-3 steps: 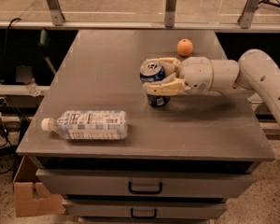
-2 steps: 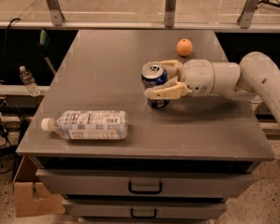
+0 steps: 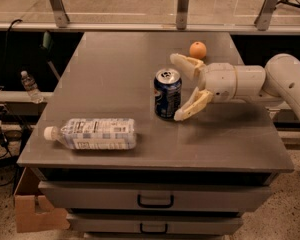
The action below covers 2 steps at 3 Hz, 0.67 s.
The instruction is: Place pepsi can upright
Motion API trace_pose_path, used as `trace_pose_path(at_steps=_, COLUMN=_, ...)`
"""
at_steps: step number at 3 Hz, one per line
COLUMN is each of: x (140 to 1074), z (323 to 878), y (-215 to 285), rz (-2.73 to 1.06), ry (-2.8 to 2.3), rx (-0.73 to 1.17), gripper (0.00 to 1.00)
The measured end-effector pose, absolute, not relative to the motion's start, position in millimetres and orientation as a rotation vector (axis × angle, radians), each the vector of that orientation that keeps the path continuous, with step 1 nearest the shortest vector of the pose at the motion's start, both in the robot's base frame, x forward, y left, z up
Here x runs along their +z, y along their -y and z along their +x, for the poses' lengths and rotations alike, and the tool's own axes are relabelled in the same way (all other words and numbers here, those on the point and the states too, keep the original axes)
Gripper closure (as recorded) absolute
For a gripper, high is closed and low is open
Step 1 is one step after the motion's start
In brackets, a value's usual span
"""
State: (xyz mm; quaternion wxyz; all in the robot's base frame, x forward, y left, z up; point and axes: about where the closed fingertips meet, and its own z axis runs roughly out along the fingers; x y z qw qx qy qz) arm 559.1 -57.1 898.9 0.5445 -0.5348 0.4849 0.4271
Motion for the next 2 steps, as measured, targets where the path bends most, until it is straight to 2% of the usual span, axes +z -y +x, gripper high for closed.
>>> trace_pose_path(at_steps=1, x=910, z=571, y=90, rz=-1.281, ry=-1.196, rx=0.909, gripper=0.00)
trace_pose_path(at_steps=2, x=931, z=583, y=155, rz=-1.270, ry=-1.294, rx=0.745, gripper=0.00)
